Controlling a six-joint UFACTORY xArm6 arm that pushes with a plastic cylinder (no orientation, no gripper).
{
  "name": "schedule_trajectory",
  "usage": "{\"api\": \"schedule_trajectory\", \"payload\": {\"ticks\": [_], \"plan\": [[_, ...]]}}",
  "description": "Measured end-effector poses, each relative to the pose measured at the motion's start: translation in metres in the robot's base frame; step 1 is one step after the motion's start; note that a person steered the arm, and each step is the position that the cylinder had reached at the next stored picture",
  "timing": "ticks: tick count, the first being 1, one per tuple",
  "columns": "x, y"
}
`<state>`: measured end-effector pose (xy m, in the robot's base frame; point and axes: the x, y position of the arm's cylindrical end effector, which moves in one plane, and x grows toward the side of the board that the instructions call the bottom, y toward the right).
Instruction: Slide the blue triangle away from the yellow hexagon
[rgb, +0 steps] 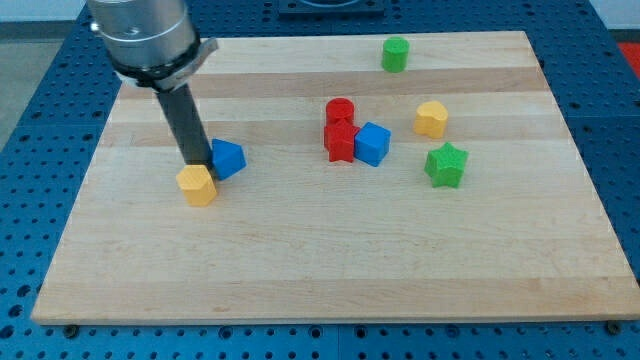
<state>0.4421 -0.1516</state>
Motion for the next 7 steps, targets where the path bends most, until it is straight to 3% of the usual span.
{"api": "schedule_trajectory", "payload": {"ticks": [3,7], "plan": [[0.001,0.074],[-0.012,0.1]]}}
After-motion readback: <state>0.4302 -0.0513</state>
